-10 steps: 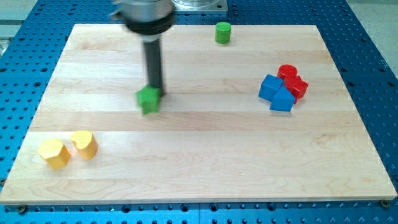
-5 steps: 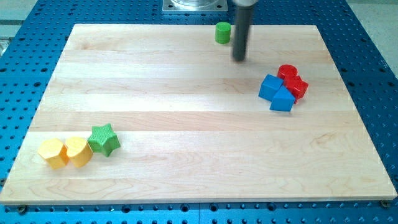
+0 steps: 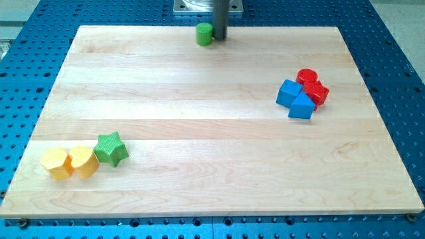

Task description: Push the green circle diagonally to the green star

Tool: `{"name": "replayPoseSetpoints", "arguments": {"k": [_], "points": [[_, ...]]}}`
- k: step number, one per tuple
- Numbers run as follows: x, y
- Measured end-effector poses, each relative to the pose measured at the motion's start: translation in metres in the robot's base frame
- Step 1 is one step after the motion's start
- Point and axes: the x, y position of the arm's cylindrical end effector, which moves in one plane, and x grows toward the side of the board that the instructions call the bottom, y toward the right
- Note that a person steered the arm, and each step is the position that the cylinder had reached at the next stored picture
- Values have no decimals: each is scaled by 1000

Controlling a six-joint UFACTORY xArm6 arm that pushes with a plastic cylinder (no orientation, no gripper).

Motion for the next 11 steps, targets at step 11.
{"name": "replayPoseSetpoints", "arguments": {"k": [11], "points": [[230,-92]]}}
